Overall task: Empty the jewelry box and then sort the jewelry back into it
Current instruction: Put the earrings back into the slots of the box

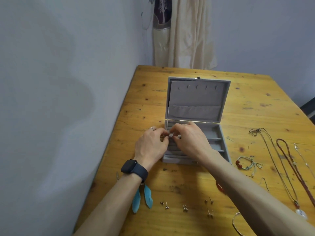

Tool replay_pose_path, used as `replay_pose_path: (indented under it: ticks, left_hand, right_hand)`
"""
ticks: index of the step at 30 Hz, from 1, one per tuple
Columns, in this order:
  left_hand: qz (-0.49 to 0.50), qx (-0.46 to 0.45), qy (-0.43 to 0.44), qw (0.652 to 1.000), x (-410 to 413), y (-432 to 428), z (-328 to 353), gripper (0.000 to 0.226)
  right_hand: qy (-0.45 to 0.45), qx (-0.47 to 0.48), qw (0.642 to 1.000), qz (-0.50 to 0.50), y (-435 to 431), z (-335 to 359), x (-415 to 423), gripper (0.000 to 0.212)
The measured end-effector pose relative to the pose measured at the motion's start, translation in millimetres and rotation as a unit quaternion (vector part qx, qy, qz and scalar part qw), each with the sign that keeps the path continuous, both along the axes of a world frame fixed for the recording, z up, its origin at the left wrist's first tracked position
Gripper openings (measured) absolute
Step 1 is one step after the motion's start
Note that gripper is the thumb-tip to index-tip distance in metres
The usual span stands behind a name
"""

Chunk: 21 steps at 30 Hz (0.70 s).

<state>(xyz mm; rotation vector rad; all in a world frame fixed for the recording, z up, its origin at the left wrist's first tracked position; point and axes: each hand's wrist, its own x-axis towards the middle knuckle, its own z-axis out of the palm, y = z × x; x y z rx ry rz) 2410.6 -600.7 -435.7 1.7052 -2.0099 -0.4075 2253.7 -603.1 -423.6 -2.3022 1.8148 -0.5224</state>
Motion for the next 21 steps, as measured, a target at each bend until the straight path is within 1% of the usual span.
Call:
replay_pose_path:
  ticks: [6,11,14,17,21]
  left_hand:
    - [-0.007,-0.002,-0.009,1.0,2.0,0.2,-0.3,0.023]
    - [-0.019,-0.004,0.001,1.0,3.6,3.2,-1.3,0.022]
    - [-0.031,0.003,0.004,0.999,6.9,7.0,0.9,0.025]
    - [-0.04,0.005,0.009,0.999,13.5,18.0,8.1,0.027]
    - [-0.052,0.005,0.021,0.998,29.2,48.7,19.4,0.019]
  right_hand:
    - [-0.043,0.008,0.999,-0.022,-1.9,-3.2,0.3,0.022]
    - [-0.045,-0.008,0.999,-0.001,1.5,-3.6,-2.5,0.024]
    - [-0.062,-0.011,0.998,0.009,8.4,-2.3,-4.7,0.025]
    - [-0.086,-0.01,0.996,0.013,28.4,3.3,-10.6,0.025]
    - [-0.137,-0.025,0.99,0.007,79.6,12.5,-20.6,0.019]
